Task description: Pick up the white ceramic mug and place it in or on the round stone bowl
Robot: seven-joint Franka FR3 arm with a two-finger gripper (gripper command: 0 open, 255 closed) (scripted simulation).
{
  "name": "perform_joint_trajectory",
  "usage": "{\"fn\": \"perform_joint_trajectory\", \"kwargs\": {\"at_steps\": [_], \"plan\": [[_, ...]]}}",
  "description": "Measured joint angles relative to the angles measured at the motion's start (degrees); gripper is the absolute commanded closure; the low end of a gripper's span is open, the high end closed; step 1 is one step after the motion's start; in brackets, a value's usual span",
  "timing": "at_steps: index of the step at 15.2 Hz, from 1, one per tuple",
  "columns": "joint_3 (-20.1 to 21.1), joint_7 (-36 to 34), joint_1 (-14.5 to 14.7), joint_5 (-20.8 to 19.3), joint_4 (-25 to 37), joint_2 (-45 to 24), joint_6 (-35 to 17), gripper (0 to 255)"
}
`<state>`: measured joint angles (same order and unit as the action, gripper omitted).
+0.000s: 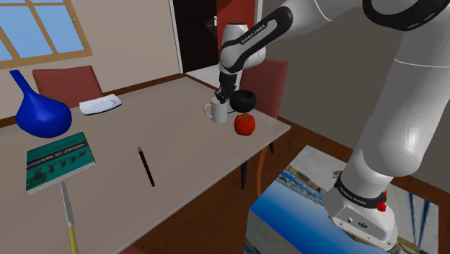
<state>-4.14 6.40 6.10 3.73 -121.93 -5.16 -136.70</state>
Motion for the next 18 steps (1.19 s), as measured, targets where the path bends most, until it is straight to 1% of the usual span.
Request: {"fn": "perform_joint_trajectory", "kwargs": {"at_steps": [9,18], "plan": [[-0.1,-0.6,0.0,-0.7,3.2,3.4,6.5,255],[-0.1,-1.0,0.0,-1.1,7.6,5.5,13.1,255]]}}
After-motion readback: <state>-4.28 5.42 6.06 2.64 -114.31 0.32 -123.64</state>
